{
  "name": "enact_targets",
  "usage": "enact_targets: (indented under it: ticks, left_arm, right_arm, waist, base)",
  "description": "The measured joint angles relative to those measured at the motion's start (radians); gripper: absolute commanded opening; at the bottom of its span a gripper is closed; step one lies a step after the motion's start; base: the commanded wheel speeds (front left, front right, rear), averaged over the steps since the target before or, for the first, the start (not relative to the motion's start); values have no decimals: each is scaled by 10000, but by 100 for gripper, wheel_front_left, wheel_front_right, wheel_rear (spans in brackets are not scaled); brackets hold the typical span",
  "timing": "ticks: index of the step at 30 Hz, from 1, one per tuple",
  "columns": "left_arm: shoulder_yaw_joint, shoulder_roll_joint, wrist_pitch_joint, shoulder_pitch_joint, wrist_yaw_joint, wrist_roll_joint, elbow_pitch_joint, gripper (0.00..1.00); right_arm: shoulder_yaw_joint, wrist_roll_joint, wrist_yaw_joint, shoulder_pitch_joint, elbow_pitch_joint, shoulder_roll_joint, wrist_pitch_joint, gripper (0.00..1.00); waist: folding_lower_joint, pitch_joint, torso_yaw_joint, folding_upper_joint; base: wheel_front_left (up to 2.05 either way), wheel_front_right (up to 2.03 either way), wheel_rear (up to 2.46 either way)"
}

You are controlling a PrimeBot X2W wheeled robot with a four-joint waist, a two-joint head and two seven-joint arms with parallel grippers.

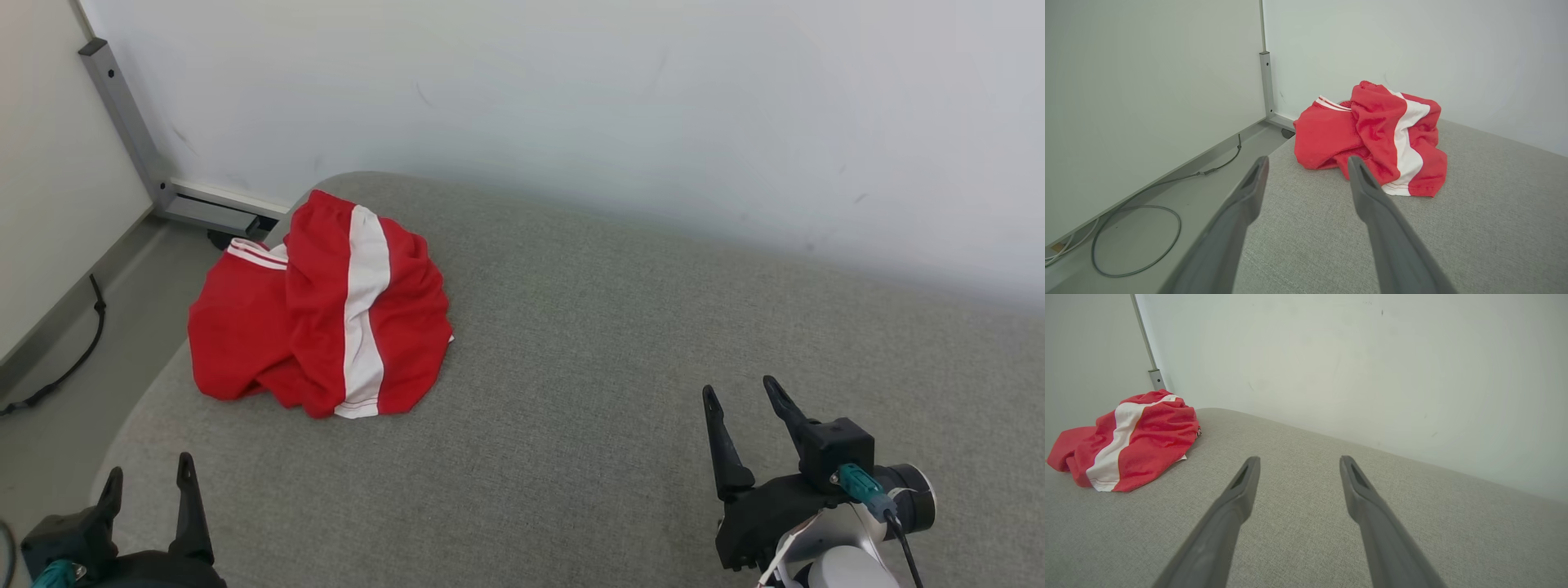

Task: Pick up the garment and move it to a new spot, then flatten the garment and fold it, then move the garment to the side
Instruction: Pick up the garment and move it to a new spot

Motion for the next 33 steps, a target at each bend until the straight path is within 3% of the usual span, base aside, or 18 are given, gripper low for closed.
enact_targets:
  ticks: [6, 11, 15, 18, 21, 28, 33]
  left_arm:
    - [2, -44, 35, -3, -86, -176, 13, 100]
    - [-102, 104, 479, -641, -993, -876, 625, 100]
    - [-374, 656, 978, -2411, -1969, -1298, 1233, 100]
    - [-383, 761, 1467, -3840, -2479, -1870, 1755, 100]
    - [-347, 759, 2080, -5103, -2476, -2652, 2554, 100]
    - [-439, 1390, 3580, -7091, -2476, -3557, 4236, 100]
    - [-1241, 1973, 4604, -7982, -2476, -4155, 4943, 100]
  right_arm:
    - [67, 88, 0, 1, 54, 4, 0, 100]
    - [165, 205, 0, 8, 63, 6, 79, 100]
    - [295, 203, 0, -1, -31, 10, 178, 100]
    - [357, 196, 0, -40, -144, 10, 280, 100]
    - [397, 113, -2, -246, -368, 4, 408, 100]
    - [412, -330, -17, -496, -844, -35, 706, 100]
    - [422, -543, -75, -954, -1202, -98, 938, 100]
  waist:
    - [0, -24, 31, 0]
    - [-1, 21, -55, 0]
    - [0, 171, -186, 0]
    - [0, 352, -308, 0]
    - [1, 596, -452, 1]
    - [1, 1360, -865, 1]
    - [1, 2013, -1193, 1]
  base:
    - [0, 0, 0]
    - [0, 0, 0]
    - [0, 0, 0]
    - [0, 0, 0]
    - [0, 0, 0]
    - [0, 0, 0]
    - [0, 0, 0]
